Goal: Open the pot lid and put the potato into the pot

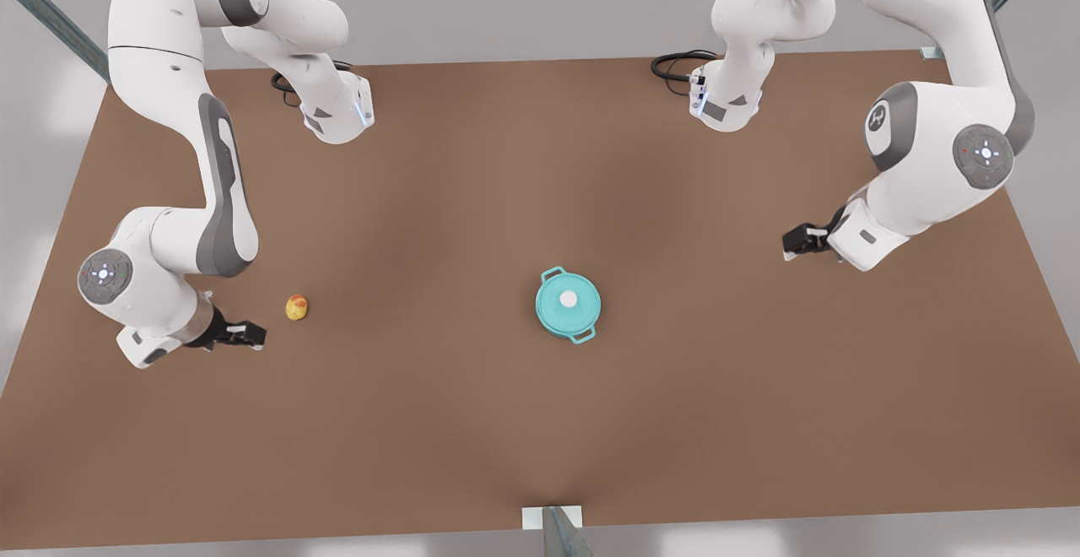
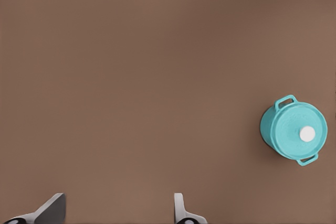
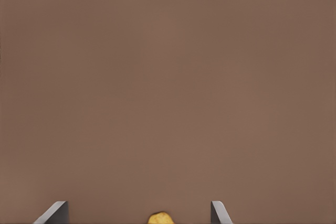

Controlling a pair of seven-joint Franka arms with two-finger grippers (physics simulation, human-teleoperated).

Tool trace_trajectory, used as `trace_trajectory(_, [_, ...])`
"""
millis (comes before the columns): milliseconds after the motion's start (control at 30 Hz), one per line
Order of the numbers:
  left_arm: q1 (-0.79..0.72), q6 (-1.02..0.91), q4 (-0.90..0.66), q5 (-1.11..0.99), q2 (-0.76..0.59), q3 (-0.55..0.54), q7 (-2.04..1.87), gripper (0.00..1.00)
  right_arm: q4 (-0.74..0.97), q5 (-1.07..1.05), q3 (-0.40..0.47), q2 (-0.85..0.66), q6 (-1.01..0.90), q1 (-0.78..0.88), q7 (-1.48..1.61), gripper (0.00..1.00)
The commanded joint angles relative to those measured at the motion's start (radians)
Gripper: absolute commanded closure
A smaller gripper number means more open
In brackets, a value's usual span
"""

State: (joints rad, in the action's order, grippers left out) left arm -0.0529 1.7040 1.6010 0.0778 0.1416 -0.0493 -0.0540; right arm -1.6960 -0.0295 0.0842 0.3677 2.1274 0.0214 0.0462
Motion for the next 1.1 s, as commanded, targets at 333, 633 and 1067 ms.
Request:
trace_trajectory(333, [-0.564,0.114,-0.179,-0.142,0.358,-0.063,-0.806,0.00,-0.128,0.013,-0.001,-0.079,0.006,0.012,-0.136,0.00])
trace_trajectory(633, [-0.578,0.290,-0.335,-0.223,0.598,-0.050,-0.888,0.00,-0.309,0.014,-0.004,0.000,0.120,0.031,-0.213,0.00])
trace_trajectory(1067, [-0.578,0.465,-0.219,-0.228,0.615,-0.050,-0.886,0.00,-0.470,0.014,0.003,0.068,0.444,0.014,-0.210,0.00])
